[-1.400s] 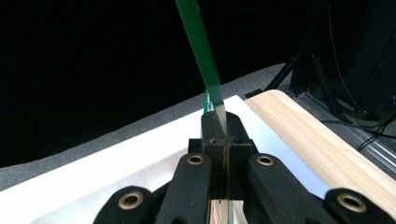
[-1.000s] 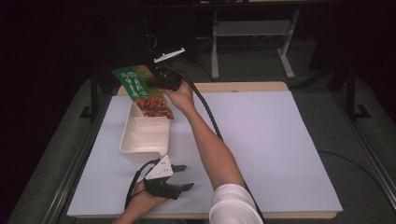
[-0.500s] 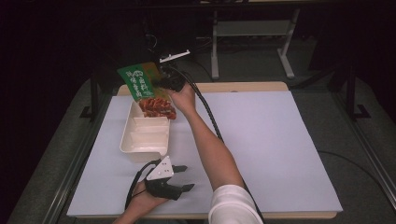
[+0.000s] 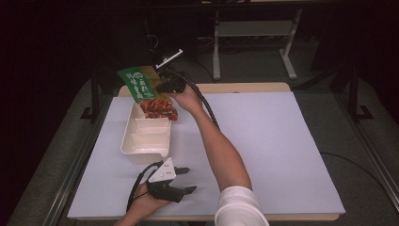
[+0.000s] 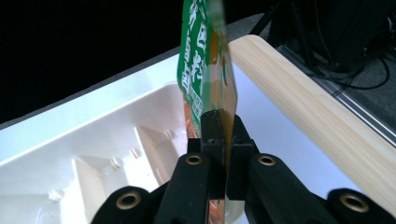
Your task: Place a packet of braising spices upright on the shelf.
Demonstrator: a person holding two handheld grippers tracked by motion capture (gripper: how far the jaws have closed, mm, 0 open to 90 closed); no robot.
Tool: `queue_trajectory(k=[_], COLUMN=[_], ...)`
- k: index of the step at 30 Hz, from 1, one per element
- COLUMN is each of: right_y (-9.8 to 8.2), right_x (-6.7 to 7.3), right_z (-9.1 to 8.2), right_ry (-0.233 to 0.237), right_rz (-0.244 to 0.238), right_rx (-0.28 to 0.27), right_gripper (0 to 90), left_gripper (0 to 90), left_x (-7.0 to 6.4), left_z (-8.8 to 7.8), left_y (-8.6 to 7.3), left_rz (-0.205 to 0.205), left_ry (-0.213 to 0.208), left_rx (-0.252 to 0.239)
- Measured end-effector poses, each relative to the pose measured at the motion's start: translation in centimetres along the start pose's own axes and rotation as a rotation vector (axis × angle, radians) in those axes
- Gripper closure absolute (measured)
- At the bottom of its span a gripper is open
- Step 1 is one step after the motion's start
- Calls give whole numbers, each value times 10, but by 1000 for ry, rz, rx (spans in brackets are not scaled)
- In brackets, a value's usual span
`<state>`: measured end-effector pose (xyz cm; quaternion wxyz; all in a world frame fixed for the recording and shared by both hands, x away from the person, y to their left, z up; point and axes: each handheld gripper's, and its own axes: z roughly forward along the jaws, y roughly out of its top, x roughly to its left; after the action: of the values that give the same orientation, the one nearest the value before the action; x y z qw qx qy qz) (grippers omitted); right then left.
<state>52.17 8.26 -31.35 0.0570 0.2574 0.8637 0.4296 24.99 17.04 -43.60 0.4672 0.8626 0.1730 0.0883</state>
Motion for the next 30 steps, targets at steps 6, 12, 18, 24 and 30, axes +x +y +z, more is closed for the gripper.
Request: queue_trajectory(k=[6,12,18,24,30], right_y=[4,-6,-25,-25,-23], right_x=[13,6,-6,-8,1], right_z=[-9,-8,-3,-4,7], right_ry=[94,118,74,39,-52], right_rz=[30,129,229,191,13], right_rx=[-81,-150,-189,-150,51], right_gripper=[898,899,899,859,856], left_gripper=[336,336,336,336,337], left_x=[0,-2,-3,-4,-6], left_z=[0,1,2,3,4], left_y=[0,1,1,1,2], left_rz=[0,10,16,17,20], left_ry=[0,-5,-4,-10,-13], left_rx=[-5,1,3,3,5])
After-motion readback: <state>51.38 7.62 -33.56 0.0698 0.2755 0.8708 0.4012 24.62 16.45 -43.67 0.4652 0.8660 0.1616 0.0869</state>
